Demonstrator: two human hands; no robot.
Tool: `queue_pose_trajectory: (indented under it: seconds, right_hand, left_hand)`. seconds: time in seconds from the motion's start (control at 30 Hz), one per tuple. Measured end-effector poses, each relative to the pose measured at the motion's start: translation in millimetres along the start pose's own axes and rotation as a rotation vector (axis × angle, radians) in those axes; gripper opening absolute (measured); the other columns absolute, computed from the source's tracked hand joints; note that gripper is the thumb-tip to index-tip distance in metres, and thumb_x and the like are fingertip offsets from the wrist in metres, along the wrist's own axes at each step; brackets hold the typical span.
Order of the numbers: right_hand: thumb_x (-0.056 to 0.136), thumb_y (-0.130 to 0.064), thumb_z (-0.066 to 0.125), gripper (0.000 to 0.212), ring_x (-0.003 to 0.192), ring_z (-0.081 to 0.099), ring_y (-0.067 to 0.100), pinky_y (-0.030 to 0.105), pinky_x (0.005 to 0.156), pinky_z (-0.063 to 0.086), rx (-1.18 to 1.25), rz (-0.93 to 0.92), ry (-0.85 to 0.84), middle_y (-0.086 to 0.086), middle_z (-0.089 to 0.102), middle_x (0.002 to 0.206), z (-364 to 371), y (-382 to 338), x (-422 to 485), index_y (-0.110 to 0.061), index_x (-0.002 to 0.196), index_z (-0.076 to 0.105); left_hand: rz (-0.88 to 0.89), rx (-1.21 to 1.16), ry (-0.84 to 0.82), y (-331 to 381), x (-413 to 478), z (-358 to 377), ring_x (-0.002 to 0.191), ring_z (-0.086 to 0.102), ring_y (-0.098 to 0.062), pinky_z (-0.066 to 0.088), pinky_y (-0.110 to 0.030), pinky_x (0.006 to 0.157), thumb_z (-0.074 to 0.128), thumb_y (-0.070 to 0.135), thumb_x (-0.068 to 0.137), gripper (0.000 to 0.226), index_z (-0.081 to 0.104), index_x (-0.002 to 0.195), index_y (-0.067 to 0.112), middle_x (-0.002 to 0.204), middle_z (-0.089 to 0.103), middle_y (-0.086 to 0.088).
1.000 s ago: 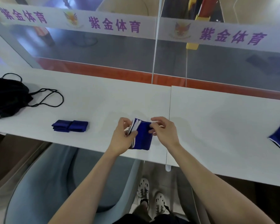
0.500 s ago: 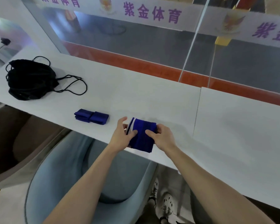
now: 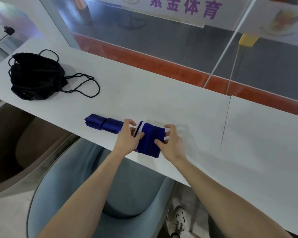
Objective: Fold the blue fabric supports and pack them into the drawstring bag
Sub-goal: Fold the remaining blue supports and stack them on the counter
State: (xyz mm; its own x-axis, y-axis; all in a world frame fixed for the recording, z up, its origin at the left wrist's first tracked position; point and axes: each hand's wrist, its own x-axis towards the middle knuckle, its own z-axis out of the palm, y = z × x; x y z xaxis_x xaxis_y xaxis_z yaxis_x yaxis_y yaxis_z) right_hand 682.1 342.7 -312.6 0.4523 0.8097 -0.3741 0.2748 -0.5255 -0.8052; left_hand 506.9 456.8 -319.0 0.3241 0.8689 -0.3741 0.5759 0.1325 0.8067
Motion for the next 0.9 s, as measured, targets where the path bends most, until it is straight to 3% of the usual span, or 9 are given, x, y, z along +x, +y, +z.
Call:
queue_pose_trajectory:
  seconds: [0.1, 0.2, 0.3, 0.37, 0.43, 0.5, 0.73, 0.83, 0.9]
  right_hand:
    - [0.096, -0.023, 0.074, 0.061, 0.123, 0.065, 0.028, 0.045, 0.099, 0.060, -0.400, -0.136, -0.115, 0.002, 0.049, 0.152, 23.5, 26.5, 4.5, -0.028, 0.151, 0.047]
    - [0.100, -0.027, 0.069, 0.052, 0.147, 0.048, 0.028, 0.047, 0.114, 0.050, -0.691, -0.314, -0.192, 0.005, 0.042, 0.167, 34.6, 49.5, -3.9, -0.017, 0.150, 0.059]
    - [0.100, -0.028, 0.069, 0.056, 0.151, 0.048, 0.030, 0.051, 0.122, 0.044, -0.759, -0.361, -0.235, 0.009, 0.045, 0.169, 38.9, 64.9, -16.3, -0.014, 0.154, 0.059]
    - [0.101, -0.026, 0.069, 0.065, 0.156, 0.042, 0.032, 0.049, 0.126, 0.039, -0.757, -0.343, -0.268, 0.011, 0.034, 0.175, 42.2, 66.6, -19.0, -0.012, 0.162, 0.048]
    - [0.105, -0.025, 0.065, 0.072, 0.161, 0.032, 0.030, 0.044, 0.130, 0.034, -0.721, -0.305, -0.330, 0.010, 0.019, 0.180, 47.1, 58.1, -16.9, -0.011, 0.168, 0.035]
    - [0.107, -0.026, 0.060, 0.072, 0.163, 0.027, 0.029, 0.042, 0.133, 0.028, -0.723, -0.310, -0.365, 0.010, 0.011, 0.182, 52.9, 49.6, -11.3, -0.012, 0.171, 0.029]
    - [0.110, -0.035, 0.048, 0.050, 0.151, 0.045, 0.031, 0.051, 0.127, 0.030, -0.900, -0.298, -0.345, 0.008, 0.046, 0.165, 23.0, 44.5, -8.2, -0.016, 0.156, 0.051]
    - [0.109, -0.033, 0.045, 0.041, 0.133, 0.058, 0.032, 0.049, 0.115, 0.043, -0.978, -0.228, -0.367, 0.010, 0.062, 0.144, -10.4, 55.9, -21.0, -0.014, 0.142, 0.060]
    - [0.109, -0.032, 0.047, 0.038, 0.124, 0.063, 0.033, 0.046, 0.106, 0.050, -0.987, -0.161, -0.378, 0.012, 0.064, 0.135, -37.0, 66.6, -36.1, -0.013, 0.138, 0.061]
  left_hand:
    - [-0.011, 0.186, -0.031, -28.1, 13.8, 6.7, 0.095, 0.070, -0.030, 0.067, -0.052, 0.061, 0.077, 0.025, 0.100, 0.033, 0.048, 0.117, 0.028, 0.109, 0.064, 0.000]
    - [0.018, 0.372, -0.109, -51.2, 12.9, 14.8, 0.107, 0.067, -0.027, 0.060, -0.043, 0.091, 0.083, 0.022, 0.092, 0.048, 0.053, 0.129, 0.020, 0.124, 0.061, 0.000]
    - [0.153, 0.546, 0.037, -61.4, -2.6, 21.8, 0.128, 0.060, -0.027, 0.055, -0.043, 0.106, 0.083, 0.014, 0.092, 0.057, 0.054, 0.140, 0.018, 0.150, 0.050, -0.006]
    - [0.325, 0.690, 0.099, -66.1, -15.9, 28.2, 0.135, 0.057, -0.030, 0.053, -0.045, 0.111, 0.081, 0.010, 0.090, 0.053, 0.060, 0.139, 0.015, 0.152, 0.054, -0.009]
    - [0.484, 0.830, 0.014, -74.2, -28.1, 35.9, 0.136, 0.059, -0.030, 0.052, -0.045, 0.112, 0.082, 0.005, 0.085, 0.052, 0.067, 0.134, 0.015, 0.149, 0.060, -0.009]
    - [0.517, 0.910, -0.065, -84.9, -32.0, 39.1, 0.143, 0.059, -0.030, 0.050, -0.045, 0.119, 0.084, -0.003, 0.078, 0.060, 0.071, 0.134, 0.014, 0.151, 0.064, -0.008]
    - [0.482, 1.033, -0.076, -75.4, -5.0, 19.5, 0.150, 0.056, -0.030, 0.039, -0.046, 0.129, 0.078, -0.014, 0.073, 0.067, 0.073, 0.134, 0.014, 0.154, 0.065, -0.008]
    - [0.428, 1.093, -0.105, -58.3, -11.7, 21.0, 0.135, 0.065, -0.030, 0.040, -0.047, 0.126, 0.073, -0.004, 0.078, 0.055, 0.074, 0.128, 0.018, 0.139, 0.072, -0.005]
    - [0.365, 1.105, -0.165, -31.6, -25.3, 29.4, 0.117, 0.070, -0.028, 0.045, -0.040, 0.115, 0.066, 0.003, 0.086, 0.048, 0.071, 0.130, 0.021, 0.125, 0.073, -0.001]
